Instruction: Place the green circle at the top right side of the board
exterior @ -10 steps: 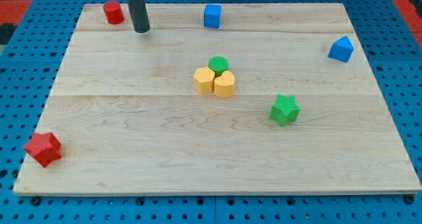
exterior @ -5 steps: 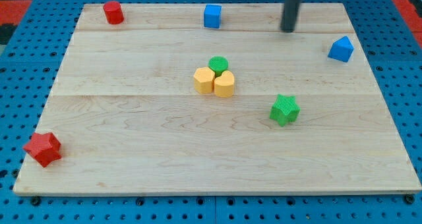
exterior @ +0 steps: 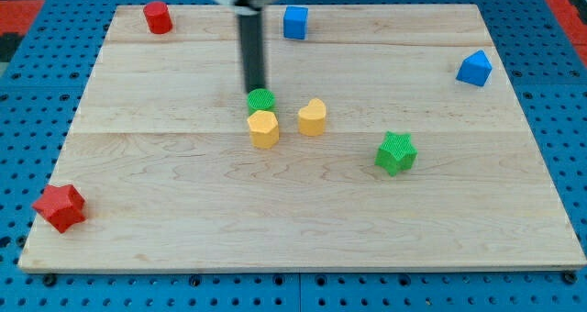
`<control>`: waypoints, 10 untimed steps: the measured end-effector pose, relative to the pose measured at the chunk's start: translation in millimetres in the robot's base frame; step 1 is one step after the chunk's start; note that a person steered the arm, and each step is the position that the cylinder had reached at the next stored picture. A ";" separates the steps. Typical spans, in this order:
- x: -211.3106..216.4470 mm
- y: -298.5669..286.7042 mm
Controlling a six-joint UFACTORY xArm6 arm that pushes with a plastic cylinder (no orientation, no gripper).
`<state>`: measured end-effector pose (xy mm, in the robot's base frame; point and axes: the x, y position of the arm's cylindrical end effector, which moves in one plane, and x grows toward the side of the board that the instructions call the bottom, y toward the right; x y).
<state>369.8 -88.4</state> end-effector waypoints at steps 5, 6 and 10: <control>12.2 168.2; -26.1 187.5; -76.0 253.3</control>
<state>293.8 164.9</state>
